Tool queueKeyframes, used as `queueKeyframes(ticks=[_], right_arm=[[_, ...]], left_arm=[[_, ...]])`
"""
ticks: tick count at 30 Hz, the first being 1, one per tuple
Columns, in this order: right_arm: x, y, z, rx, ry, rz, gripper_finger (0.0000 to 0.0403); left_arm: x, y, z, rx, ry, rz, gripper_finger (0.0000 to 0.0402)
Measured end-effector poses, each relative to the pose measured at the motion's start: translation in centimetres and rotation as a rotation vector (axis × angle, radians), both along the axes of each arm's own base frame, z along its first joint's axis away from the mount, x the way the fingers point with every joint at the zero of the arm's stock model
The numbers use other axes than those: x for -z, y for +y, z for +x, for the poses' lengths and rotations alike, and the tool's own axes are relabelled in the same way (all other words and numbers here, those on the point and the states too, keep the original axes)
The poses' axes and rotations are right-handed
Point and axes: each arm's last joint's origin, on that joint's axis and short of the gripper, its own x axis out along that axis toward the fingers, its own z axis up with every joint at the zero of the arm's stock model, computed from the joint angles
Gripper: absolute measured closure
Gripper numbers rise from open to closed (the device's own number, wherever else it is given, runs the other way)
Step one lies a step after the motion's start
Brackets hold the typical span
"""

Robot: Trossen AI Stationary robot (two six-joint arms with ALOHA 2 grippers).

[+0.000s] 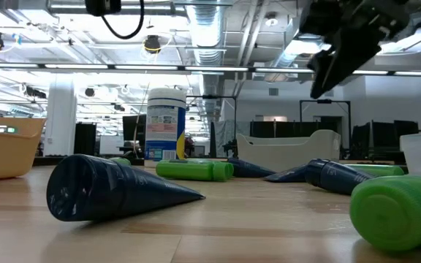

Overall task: Pick & Place Travel size toiletries
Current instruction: Put the blue shave cream into the light orange bin

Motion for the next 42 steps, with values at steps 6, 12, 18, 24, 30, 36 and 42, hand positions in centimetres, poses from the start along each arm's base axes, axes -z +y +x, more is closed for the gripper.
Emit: queueKeyframes(ticks=[6,12,18,24,30,36,42], right_arm=[[1.7,-0.9,1.0,-0.089,0.084,-0.079,0.0195],[4.8,-0.5,2.3,-0.132,0.212,-0.094,0.0187],[7.6,-0.4,3.8,-0.136,0.336,-0.095,0.0159],[8.2,-0.2,6.2,-0.134,0.363,-0.103,0.0153],[10.1,-0.2,6.9,-0.137,0.474,-0.106,0.0153],[10.6,-0.1,6.8,-0.132,0.516,-0.115,0.0156],[10.3,-0.1,6.7,-0.119,0.499,-0.119,0.0200]], left_arm=[[-0.4,0.2,-0.3,-0.009,-0.014,-0.003,0.0155],[-1.0,0.3,-0.9,0.017,-0.035,-0.018,0.0156],[-2.1,0.7,-2.0,0.023,-0.084,-0.038,0.0156],[-3.4,1.3,-3.3,0.028,-0.142,-0.033,0.0156],[-3.9,1.7,-4.5,0.037,-0.180,-0.023,0.0156],[-4.3,2.0,-5.3,0.046,-0.194,0.023,0.0156],[-4.2,2.2,-5.6,0.051,-0.178,0.057,0.0156]])
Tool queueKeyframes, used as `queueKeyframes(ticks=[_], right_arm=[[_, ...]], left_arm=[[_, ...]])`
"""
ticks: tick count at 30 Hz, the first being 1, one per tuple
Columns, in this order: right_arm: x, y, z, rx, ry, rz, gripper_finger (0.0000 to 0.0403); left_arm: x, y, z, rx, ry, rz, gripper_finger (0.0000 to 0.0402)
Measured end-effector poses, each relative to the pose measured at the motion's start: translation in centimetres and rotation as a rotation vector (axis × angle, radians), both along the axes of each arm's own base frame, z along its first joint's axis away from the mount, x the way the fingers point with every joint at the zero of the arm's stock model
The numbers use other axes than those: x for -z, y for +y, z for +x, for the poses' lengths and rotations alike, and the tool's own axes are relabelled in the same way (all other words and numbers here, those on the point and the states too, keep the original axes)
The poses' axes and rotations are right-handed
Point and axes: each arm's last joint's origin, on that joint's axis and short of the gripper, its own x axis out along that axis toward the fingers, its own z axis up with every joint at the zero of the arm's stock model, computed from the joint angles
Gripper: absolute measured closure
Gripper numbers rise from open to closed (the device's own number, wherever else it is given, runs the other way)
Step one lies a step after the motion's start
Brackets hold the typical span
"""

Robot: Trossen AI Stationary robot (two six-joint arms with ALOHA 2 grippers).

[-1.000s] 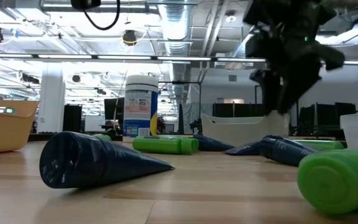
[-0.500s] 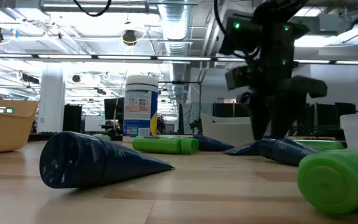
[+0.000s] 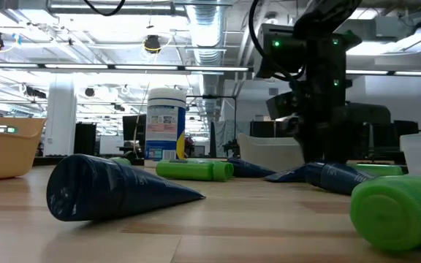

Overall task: Pick & Place Travel size toiletries
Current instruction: Put the blue shave cream into the light orange bin

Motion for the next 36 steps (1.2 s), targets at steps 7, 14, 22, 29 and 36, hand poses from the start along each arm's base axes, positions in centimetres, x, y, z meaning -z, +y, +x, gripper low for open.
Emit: queueKeyframes(ticks=[7,14,22,29,36], right_arm=[[0.0,0.1,-0.1,0.030,0.007,0.015,0.0280],[-1.3,0.0,0.9,0.023,-0.018,-0.001,0.0262],[-5.5,-0.4,3.2,-0.029,-0.078,0.003,0.0287],[-10.0,-3.2,4.0,0.031,-0.148,-0.009,0.0277],[-14.4,-7.6,0.7,0.194,-0.244,-0.054,0.0280]], left_arm=[[0.1,0.0,0.0,-0.003,0.007,0.006,0.0156],[0.1,0.0,0.0,-0.004,0.007,0.006,0.0156],[0.0,0.1,-0.1,-0.003,0.002,0.003,0.0156],[0.0,0.1,-0.2,0.003,0.001,0.002,0.0156],[0.0,0.0,-0.2,0.025,0.005,-0.001,0.0156]])
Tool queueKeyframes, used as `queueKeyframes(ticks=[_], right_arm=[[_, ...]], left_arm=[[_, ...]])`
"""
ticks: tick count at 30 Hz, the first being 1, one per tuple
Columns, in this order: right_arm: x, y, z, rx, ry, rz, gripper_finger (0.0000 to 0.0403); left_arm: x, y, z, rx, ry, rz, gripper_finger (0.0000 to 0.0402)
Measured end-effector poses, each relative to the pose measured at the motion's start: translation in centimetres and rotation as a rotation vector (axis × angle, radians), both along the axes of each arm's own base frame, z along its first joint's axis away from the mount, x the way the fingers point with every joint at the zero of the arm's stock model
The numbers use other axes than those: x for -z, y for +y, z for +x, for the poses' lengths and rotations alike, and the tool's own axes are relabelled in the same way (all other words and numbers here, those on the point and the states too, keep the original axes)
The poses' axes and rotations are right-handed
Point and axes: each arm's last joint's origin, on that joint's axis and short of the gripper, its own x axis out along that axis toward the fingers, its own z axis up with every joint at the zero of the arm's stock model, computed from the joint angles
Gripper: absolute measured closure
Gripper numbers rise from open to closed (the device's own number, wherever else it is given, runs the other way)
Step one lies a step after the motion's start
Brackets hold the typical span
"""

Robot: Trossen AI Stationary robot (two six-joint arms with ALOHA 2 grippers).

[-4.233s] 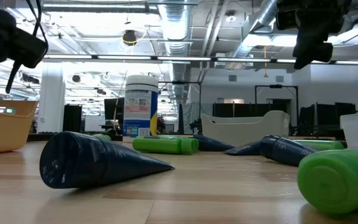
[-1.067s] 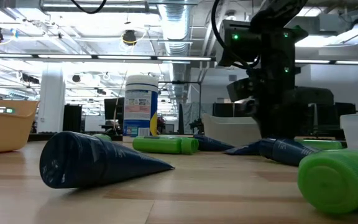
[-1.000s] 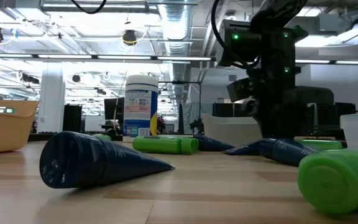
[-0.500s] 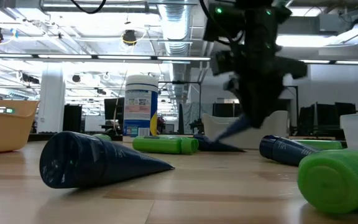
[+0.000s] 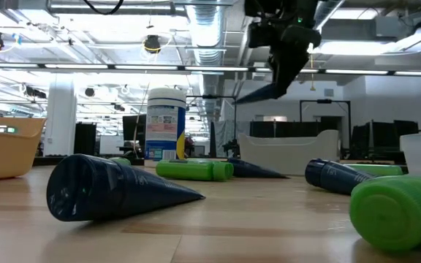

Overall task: Pick & Place Travel size toiletries
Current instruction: Put the blue shave cream into the light orange bin

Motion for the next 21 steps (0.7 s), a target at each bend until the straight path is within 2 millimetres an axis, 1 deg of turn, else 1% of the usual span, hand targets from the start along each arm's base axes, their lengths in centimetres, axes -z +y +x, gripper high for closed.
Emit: queueKeyframes(ticks=[2,5,8,10,15,18,21], right_arm=[[-0.7,-1.4,-1.2,0.069,-0.018,-0.001,0.0286],[-1.0,-3.3,-2.7,0.171,-0.032,0.004,0.0283],[-0.4,-4.7,-3.7,0.255,-0.009,0.012,0.0267],[0.4,-5.3,-4.0,0.287,0.021,0.014,0.0262],[2.9,-5.9,-4.1,0.301,0.124,0.038,0.0280],[3.0,-5.8,-3.8,0.281,0.115,0.034,0.0285],[2.4,-5.2,-3.5,0.264,0.069,0.024,0.0282]], left_arm=[[0.1,0.0,0.0,0.001,0.004,0.009,0.0156],[0.1,0.0,0.0,0.002,0.009,0.027,0.0156],[0.2,0.0,0.0,0.001,0.011,0.031,0.0156],[0.2,0.0,0.0,-0.004,0.010,0.032,0.0156],[0.2,0.0,0.0,-0.005,0.015,0.033,0.0156],[0.2,0.0,0.0,-0.005,0.017,0.034,0.0156],[0.3,0.0,0.0,-0.005,0.024,0.038,0.0156]])
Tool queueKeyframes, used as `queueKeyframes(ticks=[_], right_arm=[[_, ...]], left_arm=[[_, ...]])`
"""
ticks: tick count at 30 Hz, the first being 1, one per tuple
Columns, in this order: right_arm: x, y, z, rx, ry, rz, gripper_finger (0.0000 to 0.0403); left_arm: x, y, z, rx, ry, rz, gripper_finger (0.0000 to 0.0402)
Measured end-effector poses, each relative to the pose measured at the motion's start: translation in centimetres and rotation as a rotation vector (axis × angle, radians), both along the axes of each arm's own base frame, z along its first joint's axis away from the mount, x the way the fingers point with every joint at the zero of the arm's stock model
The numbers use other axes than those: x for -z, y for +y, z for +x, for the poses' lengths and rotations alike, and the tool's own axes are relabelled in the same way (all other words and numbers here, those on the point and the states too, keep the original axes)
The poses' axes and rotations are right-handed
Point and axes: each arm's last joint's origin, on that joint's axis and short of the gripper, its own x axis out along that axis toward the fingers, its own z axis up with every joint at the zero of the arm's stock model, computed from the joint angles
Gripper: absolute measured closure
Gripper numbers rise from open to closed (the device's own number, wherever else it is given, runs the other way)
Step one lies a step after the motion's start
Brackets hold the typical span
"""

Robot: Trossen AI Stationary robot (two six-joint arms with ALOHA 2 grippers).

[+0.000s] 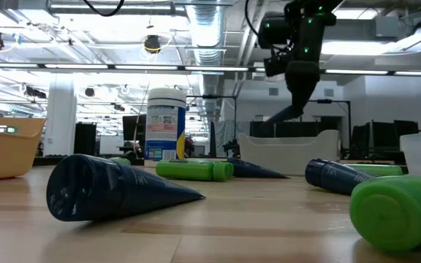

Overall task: Pick & Place Travel size toiletries
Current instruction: Put the blue shave cream into the light orange bin

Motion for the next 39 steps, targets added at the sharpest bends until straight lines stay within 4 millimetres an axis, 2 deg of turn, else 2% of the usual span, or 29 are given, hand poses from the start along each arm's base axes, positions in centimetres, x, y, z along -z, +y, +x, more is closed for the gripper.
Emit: queueKeyframes(ticks=[4,7,12,15,22,27,34,39], right_arm=[[-1.4,1.6,0.5,-0.032,-0.066,-0.009,0.0278],[-2.7,3.2,1.2,-0.085,-0.137,-0.017,0.0281],[-4.8,5.8,3.0,-0.120,-0.314,-0.026,0.0279],[-6.7,7.2,4.2,-0.152,-0.449,-0.039,0.0277],[-10.4,9.5,5.5,-0.197,-0.665,-0.091,0.0278],[-12.2,10.2,5.9,-0.216,-0.763,-0.165,0.0278],[-12.8,10.3,5.9,-0.194,-0.777,-0.249,0.0276],[-12.5,10.2,6.2,-0.197,-0.766,-0.266,0.0276]], left_arm=[[0.2,0.1,0.0,-0.032,0.011,0.050,0.0156],[0.4,0.3,0.2,-0.098,0.012,0.151,0.0156],[0.6,1.3,0.8,-0.268,0.023,0.313,0.0156],[0.8,2.2,1.4,-0.334,0.042,0.321,0.0156],[1.1,4.1,2.3,-0.385,0.061,0.208,0.0156],[0.2,5.4,2.7,-0.442,-0.028,0.076,0.0146],[-0.8,6.7,2.8,-0.507,-0.145,-0.108,0.0120],[-0.5,7.3,3.5,-0.510,-0.139,-0.161,0.0121]])
